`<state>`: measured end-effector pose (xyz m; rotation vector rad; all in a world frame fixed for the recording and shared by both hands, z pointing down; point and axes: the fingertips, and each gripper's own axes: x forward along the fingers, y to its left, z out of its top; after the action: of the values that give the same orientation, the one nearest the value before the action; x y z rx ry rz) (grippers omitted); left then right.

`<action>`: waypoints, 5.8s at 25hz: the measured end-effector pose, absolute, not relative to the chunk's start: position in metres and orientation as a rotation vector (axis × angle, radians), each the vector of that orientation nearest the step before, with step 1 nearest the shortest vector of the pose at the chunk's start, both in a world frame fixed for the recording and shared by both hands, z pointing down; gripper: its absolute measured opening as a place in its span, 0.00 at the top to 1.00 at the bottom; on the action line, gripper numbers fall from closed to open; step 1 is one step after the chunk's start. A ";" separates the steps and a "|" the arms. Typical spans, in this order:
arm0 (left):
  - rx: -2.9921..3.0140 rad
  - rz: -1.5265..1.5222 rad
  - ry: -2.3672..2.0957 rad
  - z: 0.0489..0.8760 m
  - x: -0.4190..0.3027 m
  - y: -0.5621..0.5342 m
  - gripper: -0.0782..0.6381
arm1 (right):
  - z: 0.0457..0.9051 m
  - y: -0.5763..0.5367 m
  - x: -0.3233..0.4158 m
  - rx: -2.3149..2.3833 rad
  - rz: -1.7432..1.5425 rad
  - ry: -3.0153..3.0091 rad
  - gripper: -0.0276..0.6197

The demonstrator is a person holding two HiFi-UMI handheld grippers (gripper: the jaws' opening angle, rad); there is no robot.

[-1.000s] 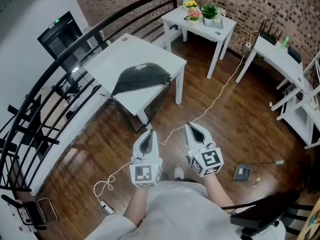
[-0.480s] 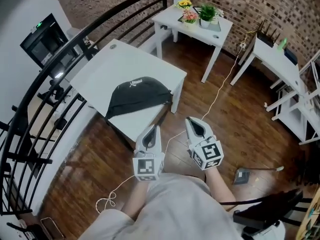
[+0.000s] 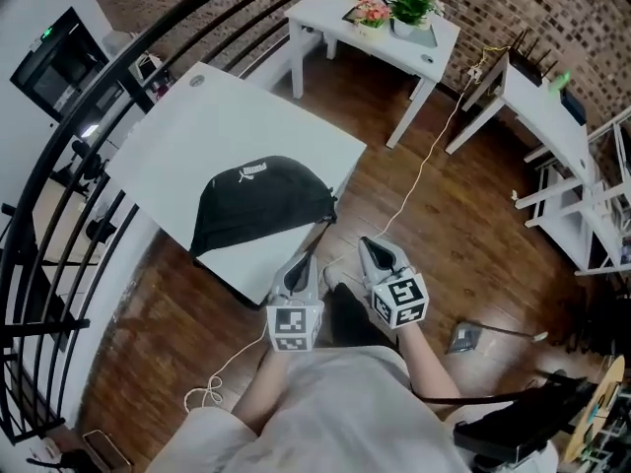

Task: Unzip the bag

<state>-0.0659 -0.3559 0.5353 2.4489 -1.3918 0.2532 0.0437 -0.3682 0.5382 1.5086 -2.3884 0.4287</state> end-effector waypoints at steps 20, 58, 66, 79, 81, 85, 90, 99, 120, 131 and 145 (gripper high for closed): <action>2.106 0.459 -1.332 0.662 -0.023 -0.407 0.87 | 0.718 -0.492 0.020 0.861 0.999 -2.368 0.65; 1.724 0.252 -1.281 0.707 -0.031 -0.435 0.86 | 0.688 -0.482 0.008 0.792 1.170 -2.330 0.87; 1.853 0.430 -1.293 0.707 -0.062 -0.424 0.86 | 0.691 -0.482 0.011 0.843 1.207 -2.321 0.87; 1.741 0.639 -1.551 0.725 -0.253 -0.399 0.86 | 0.699 -0.486 0.017 0.946 1.169 -2.279 0.87; 1.679 0.665 -1.640 0.726 -0.303 -0.397 0.86 | 0.702 -0.489 0.018 0.974 1.154 -2.267 0.87; 1.609 0.690 -1.729 0.722 -0.375 -0.393 0.85 | 0.708 -0.493 0.021 1.019 1.100 -2.230 0.87; 1.653 0.694 -1.701 0.721 -0.374 -0.392 0.85 | 0.719 -0.495 0.019 1.136 1.020 -2.151 0.86; 1.667 0.590 -1.744 0.703 -0.390 -0.310 0.83 | 0.674 -0.440 0.040 1.387 0.869 -2.155 0.85; 2.265 0.166 -1.975 0.448 -0.116 -0.014 0.87 | 0.471 -0.039 0.079 1.374 0.355 -2.699 0.97; 2.350 0.018 -1.988 0.400 -0.092 0.096 0.87 | 0.404 0.074 0.054 1.339 0.119 -2.768 0.97; 2.308 -0.002 -2.045 0.396 -0.177 0.151 0.87 | 0.396 0.113 -0.027 1.305 0.081 -2.778 0.97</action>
<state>-0.1772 0.1511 0.3956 2.3085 -2.0454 -0.0020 -0.0274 0.1135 0.3960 1.3053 -2.7784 0.0813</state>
